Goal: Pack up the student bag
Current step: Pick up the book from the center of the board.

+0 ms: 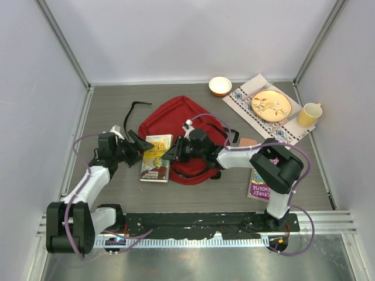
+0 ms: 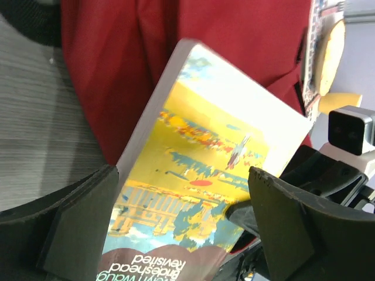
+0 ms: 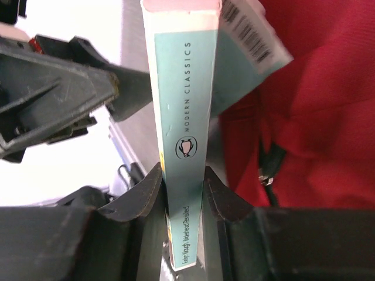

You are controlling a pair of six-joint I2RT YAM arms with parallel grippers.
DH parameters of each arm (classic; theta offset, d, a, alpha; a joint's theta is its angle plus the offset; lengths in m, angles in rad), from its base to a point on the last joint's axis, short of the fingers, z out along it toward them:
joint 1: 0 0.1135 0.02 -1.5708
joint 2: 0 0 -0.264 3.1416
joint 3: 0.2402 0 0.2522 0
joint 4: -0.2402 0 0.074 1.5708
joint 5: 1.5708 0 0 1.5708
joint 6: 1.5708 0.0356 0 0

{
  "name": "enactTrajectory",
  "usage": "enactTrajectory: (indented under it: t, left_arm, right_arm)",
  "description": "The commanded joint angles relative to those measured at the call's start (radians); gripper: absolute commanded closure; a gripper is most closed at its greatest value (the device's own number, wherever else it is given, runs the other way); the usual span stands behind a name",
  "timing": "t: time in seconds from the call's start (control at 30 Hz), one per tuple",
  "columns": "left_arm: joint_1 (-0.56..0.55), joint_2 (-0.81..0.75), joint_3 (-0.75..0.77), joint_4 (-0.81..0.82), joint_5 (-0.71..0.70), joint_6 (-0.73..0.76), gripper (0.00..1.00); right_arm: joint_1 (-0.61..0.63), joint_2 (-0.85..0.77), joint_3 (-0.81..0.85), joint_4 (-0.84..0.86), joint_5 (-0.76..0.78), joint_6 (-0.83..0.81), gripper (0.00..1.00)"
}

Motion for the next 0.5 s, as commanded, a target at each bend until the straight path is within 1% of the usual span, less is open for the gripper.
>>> enactTrajectory:
  t: [0.0,0.03,0.1,0.13,0.2,0.23,0.33,0.47]
  left_arm:
    - [-0.009,-0.138,0.111,-0.149,-0.072,0.068,0.02]
    - [-0.01,-0.155,0.131,-0.17,-0.078,0.074,0.0]
    - [-0.009,-0.195,0.157,-0.181,-0.069,0.077,0.01]
    - [-0.009,-0.206,0.163,-0.175,-0.06,0.077,0.0]
    - [-0.009,-0.212,0.178,-0.158,-0.027,0.065,0.0]
    - [-0.01,-0.212,0.18,-0.137,0.014,0.059,0.01]
    - [-0.01,-0.205,0.184,-0.071,0.09,0.028,0.0]
    - [-0.009,-0.194,0.178,0.014,0.167,-0.006,0.0]
  right_arm:
    - [-0.004,-0.14,-0.009,0.145,-0.102,-0.024,0.99]
    - [-0.012,-0.148,-0.011,0.174,-0.122,-0.019,0.99]
    - [-0.018,-0.176,-0.027,0.214,-0.174,0.009,0.99]
    - [-0.021,-0.182,-0.032,0.26,-0.192,0.016,0.99]
    - [-0.024,-0.208,-0.044,0.294,-0.231,0.044,0.99]
    - [-0.027,-0.217,-0.049,0.326,-0.24,0.052,0.99]
    - [-0.039,-0.261,-0.057,0.342,-0.26,0.065,0.99]
    - [-0.071,-0.327,-0.063,0.374,-0.292,0.078,0.99]
